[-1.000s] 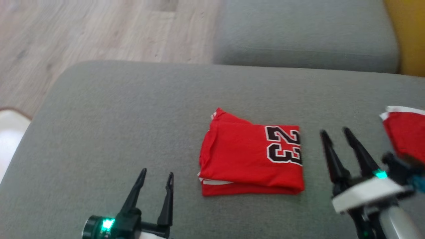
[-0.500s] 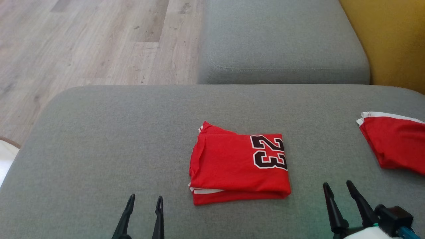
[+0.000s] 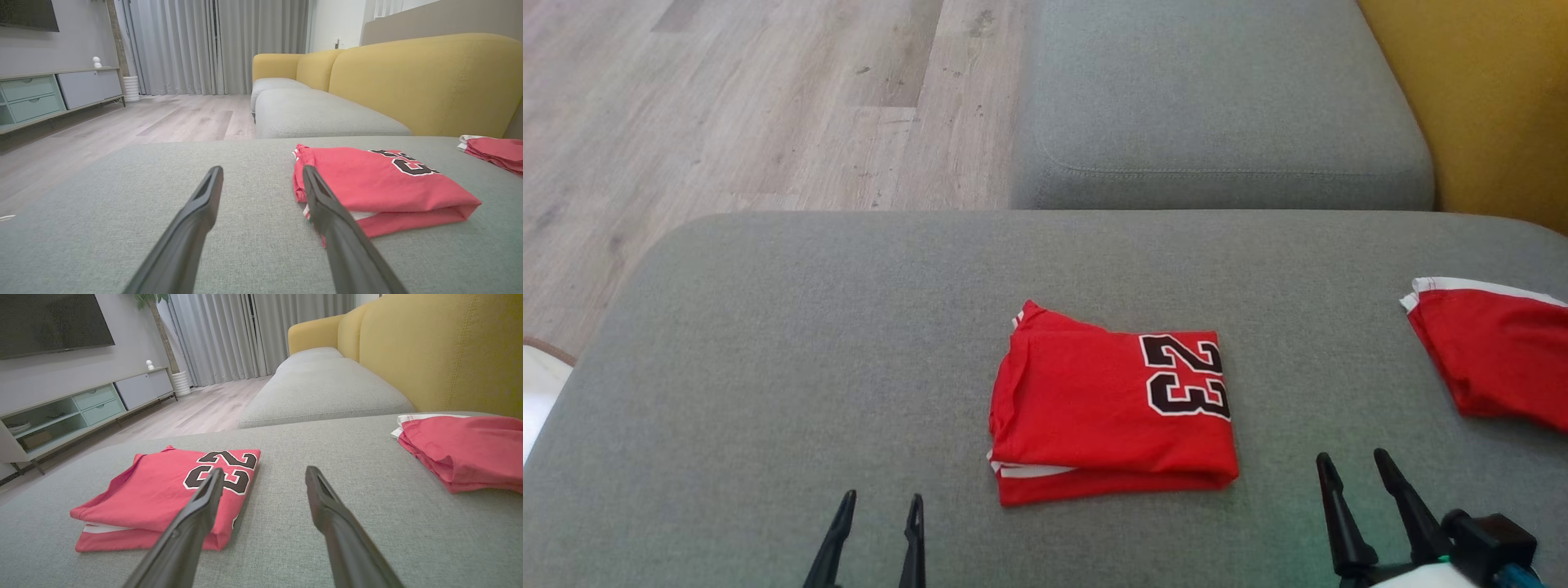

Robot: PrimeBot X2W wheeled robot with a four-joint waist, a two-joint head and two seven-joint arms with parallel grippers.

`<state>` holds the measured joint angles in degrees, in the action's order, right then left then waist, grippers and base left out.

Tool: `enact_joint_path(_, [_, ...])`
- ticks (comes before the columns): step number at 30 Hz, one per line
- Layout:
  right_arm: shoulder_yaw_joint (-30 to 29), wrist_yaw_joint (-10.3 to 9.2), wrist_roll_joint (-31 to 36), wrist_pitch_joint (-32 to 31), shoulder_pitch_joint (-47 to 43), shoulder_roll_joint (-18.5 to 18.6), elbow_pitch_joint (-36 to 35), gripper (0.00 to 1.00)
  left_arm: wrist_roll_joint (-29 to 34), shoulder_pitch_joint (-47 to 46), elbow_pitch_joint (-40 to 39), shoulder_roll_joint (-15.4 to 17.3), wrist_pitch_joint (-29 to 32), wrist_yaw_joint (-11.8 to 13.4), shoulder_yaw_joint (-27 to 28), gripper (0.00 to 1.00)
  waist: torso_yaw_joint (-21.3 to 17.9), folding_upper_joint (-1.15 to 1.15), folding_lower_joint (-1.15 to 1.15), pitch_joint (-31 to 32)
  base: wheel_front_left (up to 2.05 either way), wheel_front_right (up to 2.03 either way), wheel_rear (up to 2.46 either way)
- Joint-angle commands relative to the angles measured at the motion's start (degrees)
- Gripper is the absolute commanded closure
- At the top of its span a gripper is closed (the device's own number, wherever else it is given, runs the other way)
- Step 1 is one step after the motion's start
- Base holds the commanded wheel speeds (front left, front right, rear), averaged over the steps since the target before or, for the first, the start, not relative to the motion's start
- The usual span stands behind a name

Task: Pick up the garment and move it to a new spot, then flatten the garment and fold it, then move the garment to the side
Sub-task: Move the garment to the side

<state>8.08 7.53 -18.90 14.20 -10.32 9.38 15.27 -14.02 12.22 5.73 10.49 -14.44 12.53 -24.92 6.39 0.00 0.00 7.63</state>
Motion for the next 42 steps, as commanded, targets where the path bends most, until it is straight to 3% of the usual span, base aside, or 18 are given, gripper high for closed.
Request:
enact_joint_path(1, [0.82, -0.04, 0.39, 0.79, 0.92, 0.55, -1.66, 0.00, 0.72, -2.36, -1.25, -0.59, -0.56, -0.33, 2.66, 0.00, -0.04, 0.00, 0.00, 0.04, 0.00, 0.00, 0.00])
enact_joint_path(22, [2.84, -0.04, -1.21, 0.41, 1.83, 1.16, 0.52, 0.00, 3.18, -1.84, 0.31, -2.68, -0.56, -3.44, 5.45, 0.00, 0.23, 0.00, 0.00, -0.85, 0.00, 0.00, 0.00])
enact_joint_path(29, [4.34, -0.04, -6.24, -6.54, 7.89, -0.27, 3.46, 0.00, 4.10, -2.84, -0.04, -3.73, -0.56, -4.38, 5.58, 0.00, 0.26, 0.00, 0.00, -4.75, 0.00, 0.00, 0.00])
enact_joint_path(37, [5.39, -0.04, -18.20, -21.07, 16.95, -1.30, 5.75, 0.00, 5.72, -5.53, 0.33, -4.80, -0.56, -5.86, 4.86, 0.00, 1.44, 0.00, 0.00, -9.90, 0.00, 0.00, 0.00])
enact_joint_path(42, [3.75, -0.04, -20.88, -27.62, 22.03, -0.74, 9.43, 0.00, 6.53, -7.48, 0.64, -5.52, -0.56, -6.47, 4.69, 0.00, 2.31, 0.00, 0.00, -11.93, 0.00, 0.00, 0.00])
